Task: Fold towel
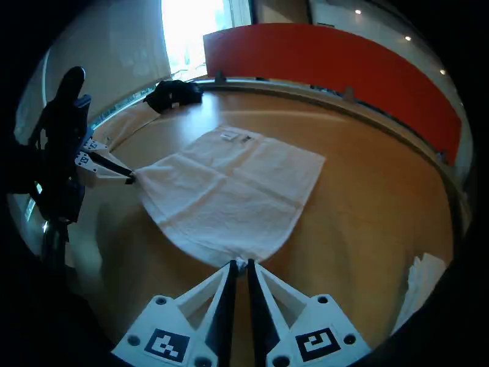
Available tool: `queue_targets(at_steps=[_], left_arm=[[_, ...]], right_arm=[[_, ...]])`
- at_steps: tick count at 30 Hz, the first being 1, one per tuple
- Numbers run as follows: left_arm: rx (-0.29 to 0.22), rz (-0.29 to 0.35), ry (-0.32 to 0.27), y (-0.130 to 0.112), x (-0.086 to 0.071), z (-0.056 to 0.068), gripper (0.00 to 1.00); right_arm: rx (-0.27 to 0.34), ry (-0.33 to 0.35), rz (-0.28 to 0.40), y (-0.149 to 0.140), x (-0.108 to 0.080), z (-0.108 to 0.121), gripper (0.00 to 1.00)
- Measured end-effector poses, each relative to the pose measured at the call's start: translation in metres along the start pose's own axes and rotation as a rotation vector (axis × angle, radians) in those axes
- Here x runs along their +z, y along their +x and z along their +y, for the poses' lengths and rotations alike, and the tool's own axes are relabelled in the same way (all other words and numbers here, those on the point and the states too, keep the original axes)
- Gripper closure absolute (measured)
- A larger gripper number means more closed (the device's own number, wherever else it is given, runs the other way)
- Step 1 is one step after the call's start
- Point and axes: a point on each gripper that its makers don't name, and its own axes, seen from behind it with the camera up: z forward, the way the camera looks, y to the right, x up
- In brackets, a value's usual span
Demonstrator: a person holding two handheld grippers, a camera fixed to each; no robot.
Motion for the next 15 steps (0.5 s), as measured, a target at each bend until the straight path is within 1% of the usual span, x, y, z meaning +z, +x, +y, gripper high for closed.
queue_targets(at_steps=[6, 15], left_arm=[[0.003, -0.002, -0.001, 0.0, 0.0016, 0.0004, 0.86], [-0.008, -0.009, -0.005, -0.0007, 0.0012, 0.0003, 0.86]], right_arm=[[0.0, 0.007, 0.003, 0.0025, 0.0007, -0.0016, 0.87], [0.007, 0.011, 0.004, 0.005, 0.0004, -0.0013, 0.87]])
